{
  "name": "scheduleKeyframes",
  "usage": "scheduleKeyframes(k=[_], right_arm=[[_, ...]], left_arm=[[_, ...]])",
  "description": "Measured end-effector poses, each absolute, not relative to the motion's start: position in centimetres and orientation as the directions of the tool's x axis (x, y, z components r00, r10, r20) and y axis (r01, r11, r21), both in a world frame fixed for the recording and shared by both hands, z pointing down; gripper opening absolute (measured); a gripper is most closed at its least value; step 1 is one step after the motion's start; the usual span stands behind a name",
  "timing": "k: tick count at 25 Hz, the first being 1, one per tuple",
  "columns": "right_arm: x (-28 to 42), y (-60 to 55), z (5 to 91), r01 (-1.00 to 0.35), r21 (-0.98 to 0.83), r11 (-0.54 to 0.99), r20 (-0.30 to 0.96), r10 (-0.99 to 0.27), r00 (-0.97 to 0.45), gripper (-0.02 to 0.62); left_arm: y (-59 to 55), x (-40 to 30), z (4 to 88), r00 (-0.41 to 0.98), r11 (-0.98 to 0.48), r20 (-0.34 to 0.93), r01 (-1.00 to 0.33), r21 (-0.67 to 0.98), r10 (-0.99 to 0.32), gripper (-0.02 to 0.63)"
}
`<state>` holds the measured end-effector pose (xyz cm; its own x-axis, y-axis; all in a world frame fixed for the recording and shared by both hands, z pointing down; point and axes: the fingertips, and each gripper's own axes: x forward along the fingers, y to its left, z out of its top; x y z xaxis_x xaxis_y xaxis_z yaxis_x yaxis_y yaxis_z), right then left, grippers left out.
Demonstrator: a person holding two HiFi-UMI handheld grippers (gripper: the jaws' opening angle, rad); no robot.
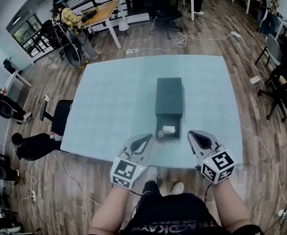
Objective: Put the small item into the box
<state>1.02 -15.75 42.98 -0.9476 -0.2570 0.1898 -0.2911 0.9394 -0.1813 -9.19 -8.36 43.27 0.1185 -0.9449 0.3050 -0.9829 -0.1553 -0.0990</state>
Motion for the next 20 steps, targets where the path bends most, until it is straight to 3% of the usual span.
scheduleKeyframes(k=[9,20], right_arm=[[0.4,-13.4,43.8,-0.305,-0.206,0.930,0.202,-0.264,-0.943,0.018],[-1.3,-12.1,45.4,-0.457,-0.231,0.859,0.235,-0.407,-0.883,0.018]], left_arm=[[-5.7,-8.4,43.8,0.165,-0.199,0.309,-0.976,-0.085,-0.937,0.035],[-5.0,-10.7,45.3,0.327,-0.350,0.313,-0.937,-0.019,-0.892,0.035]])
